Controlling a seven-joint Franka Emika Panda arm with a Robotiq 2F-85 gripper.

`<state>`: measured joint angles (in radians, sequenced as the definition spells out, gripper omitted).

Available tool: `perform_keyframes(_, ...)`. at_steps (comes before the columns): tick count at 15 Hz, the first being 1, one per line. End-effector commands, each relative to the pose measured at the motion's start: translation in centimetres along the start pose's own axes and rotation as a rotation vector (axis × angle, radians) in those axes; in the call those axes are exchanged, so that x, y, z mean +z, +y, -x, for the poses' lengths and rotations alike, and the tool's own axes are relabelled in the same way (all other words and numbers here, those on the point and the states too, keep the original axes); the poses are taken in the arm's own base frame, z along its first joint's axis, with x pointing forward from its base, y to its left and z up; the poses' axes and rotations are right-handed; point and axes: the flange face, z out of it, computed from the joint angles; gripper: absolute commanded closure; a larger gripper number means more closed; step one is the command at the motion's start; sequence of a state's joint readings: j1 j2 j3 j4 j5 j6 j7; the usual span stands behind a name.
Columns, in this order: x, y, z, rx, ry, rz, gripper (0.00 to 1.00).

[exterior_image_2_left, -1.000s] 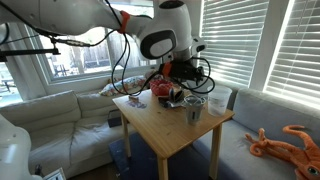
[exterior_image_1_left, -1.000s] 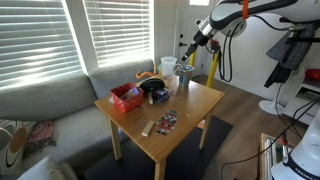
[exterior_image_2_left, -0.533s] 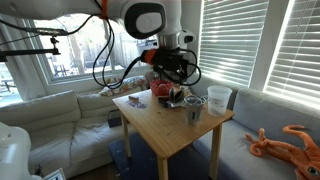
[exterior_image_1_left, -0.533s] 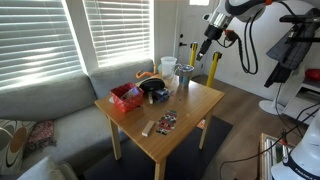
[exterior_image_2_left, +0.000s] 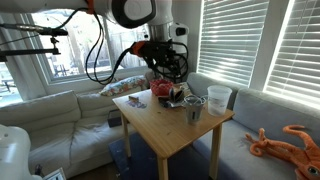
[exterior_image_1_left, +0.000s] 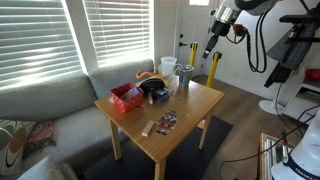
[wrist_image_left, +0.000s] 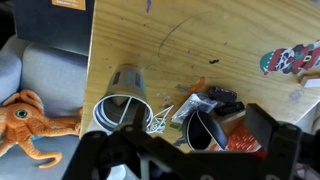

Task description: Put the wooden chip on the silver cup inside the silver cup

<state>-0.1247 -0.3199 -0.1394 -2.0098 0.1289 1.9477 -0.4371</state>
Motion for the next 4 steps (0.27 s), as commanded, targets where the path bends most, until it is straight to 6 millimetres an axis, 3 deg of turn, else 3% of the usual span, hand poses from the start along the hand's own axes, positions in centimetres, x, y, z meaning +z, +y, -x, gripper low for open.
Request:
perform_keyframes(1,0.14,0.14,-0.03,0.001,-0.004,-0.001,0.00)
perform_keyframes(4,0.28,0.24,-0.04,0.003,-0.006,-0.002,0.00)
